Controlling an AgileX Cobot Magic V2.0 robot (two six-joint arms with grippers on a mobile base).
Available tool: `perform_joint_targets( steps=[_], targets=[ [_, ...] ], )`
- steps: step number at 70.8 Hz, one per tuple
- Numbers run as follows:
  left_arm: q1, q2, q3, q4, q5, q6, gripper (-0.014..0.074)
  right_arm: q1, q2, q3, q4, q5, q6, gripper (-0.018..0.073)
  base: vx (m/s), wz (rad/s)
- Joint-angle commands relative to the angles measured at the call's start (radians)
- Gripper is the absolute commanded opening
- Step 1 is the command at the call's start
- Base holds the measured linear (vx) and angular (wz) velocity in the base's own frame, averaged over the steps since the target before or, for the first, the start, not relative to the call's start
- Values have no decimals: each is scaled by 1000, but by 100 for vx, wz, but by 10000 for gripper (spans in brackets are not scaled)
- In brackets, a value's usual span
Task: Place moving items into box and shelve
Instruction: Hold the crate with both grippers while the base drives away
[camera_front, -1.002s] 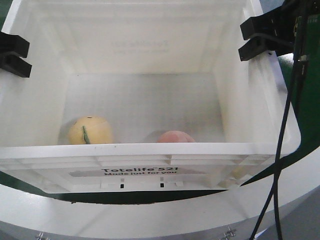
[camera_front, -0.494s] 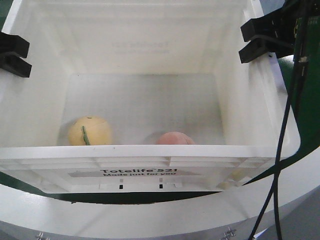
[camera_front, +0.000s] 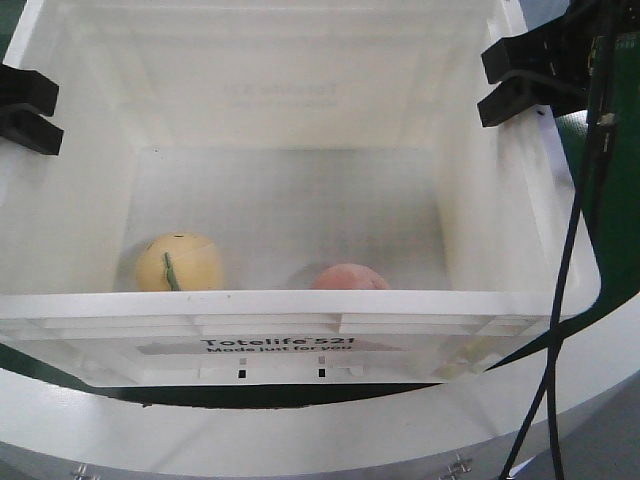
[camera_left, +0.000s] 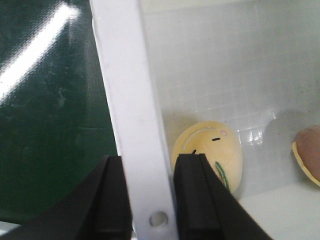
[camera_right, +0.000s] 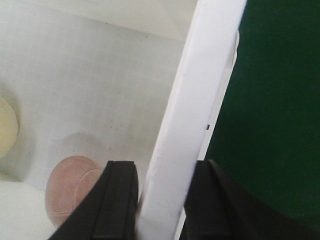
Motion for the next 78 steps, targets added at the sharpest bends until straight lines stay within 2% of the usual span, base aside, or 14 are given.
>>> perform_joint_targets(
  steps=[1, 40, 78],
  targets=[
    [-3, -40, -44, -53, -99, 15, -17, -1, -45, -39, 67, -85, -27, -11, 0, 0],
    [-3, -40, -44, -53, -99, 15, -17, -1, -45, -39, 67, -85, -27, -11, -3, 1],
    [-3, -40, -44, -53, -99, 15, -17, -1, -45, -39, 67, -85, -27, -11, -16, 12]
  ],
)
